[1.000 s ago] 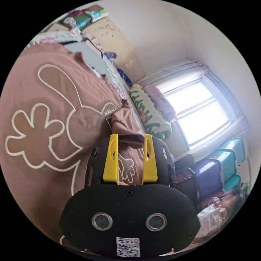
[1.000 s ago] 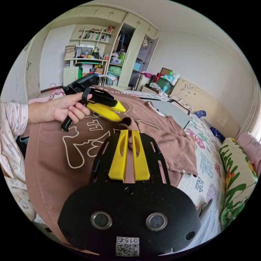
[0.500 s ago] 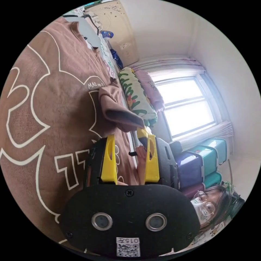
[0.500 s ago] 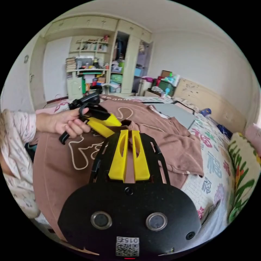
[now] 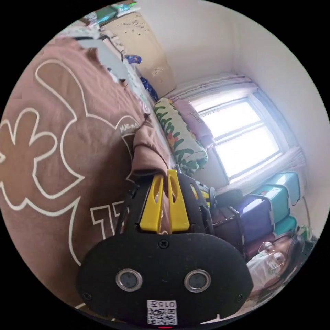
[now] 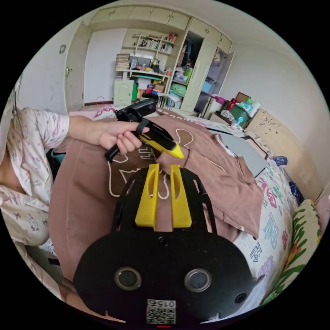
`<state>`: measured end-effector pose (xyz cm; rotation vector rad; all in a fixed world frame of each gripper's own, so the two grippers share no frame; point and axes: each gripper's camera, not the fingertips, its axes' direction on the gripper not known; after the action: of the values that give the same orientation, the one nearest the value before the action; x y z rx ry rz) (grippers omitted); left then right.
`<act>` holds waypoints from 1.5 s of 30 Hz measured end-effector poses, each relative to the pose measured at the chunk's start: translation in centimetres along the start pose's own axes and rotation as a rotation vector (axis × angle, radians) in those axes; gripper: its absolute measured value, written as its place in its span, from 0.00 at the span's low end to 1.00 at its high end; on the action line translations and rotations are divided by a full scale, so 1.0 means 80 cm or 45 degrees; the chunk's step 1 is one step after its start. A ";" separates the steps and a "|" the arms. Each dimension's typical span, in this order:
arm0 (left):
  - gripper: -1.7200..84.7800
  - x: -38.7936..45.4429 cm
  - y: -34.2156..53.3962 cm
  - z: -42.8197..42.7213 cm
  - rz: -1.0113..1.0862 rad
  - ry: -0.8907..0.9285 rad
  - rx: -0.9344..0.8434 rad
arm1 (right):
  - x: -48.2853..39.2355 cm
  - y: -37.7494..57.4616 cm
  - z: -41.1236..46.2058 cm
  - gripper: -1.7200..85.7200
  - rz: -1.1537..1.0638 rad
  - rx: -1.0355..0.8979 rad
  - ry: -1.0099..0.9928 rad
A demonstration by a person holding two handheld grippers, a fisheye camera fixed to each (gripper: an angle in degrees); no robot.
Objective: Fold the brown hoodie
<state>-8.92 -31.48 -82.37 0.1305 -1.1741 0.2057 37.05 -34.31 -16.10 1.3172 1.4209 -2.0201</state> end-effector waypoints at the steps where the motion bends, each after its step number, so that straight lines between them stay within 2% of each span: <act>1: 0.02 0.012 0.002 -0.003 0.036 -0.023 0.012 | 0.012 0.004 -0.010 0.09 0.030 0.026 0.042; 3: 0.02 0.063 0.017 -0.018 0.177 -0.110 0.039 | 0.058 0.026 -0.040 0.11 0.173 0.104 0.276; 5: 0.02 0.095 0.040 -0.039 0.259 -0.151 0.040 | 0.090 0.046 -0.056 0.14 0.279 0.183 0.388; 9: 0.02 0.144 0.135 -0.117 0.372 -0.258 0.122 | 0.152 0.069 -0.074 0.13 0.524 0.316 0.285; 12: 0.02 0.145 0.217 -0.159 0.376 -0.361 0.175 | 0.155 0.052 -0.038 0.14 0.474 0.103 0.416; 17: 0.02 0.104 0.309 -0.184 0.250 -0.315 0.239 | 0.142 0.018 0.045 0.14 0.293 -0.219 0.474; 21: 0.02 0.100 0.346 -0.168 0.225 -0.275 0.277 | 0.144 -0.016 0.092 0.14 0.204 -0.336 0.574; 25: 0.02 0.121 0.352 -0.140 0.265 -0.290 0.254 | 0.147 -0.048 0.127 0.14 0.110 -0.433 0.555; 27: 0.02 0.134 0.351 -0.120 0.279 -0.282 0.231 | 0.148 -0.063 0.145 0.11 0.068 -0.468 0.620; 29: 0.02 0.143 0.348 -0.105 0.285 -0.265 0.218 | 0.157 -0.062 0.154 0.03 0.111 -0.481 0.684; 34: 0.02 0.163 0.336 -0.050 0.317 -0.248 0.140 | 0.188 -0.031 0.165 0.01 0.196 -0.575 0.770; 36: 0.02 0.166 0.323 -0.007 0.296 -0.247 0.038 | 0.213 -0.028 0.149 0.01 0.327 -0.534 0.711; 41: 0.02 0.188 0.312 0.064 0.287 -0.242 -0.136 | 0.241 -0.019 0.148 0.01 0.442 -0.560 0.579; 45: 0.02 0.201 0.319 0.063 0.266 -0.301 -0.095 | 0.260 -0.007 0.129 0.01 0.538 -0.510 0.455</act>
<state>-13.33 -6.24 -65.73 -0.0351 -1.4301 0.3369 20.96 -38.46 -32.38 1.6676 1.4381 -1.2013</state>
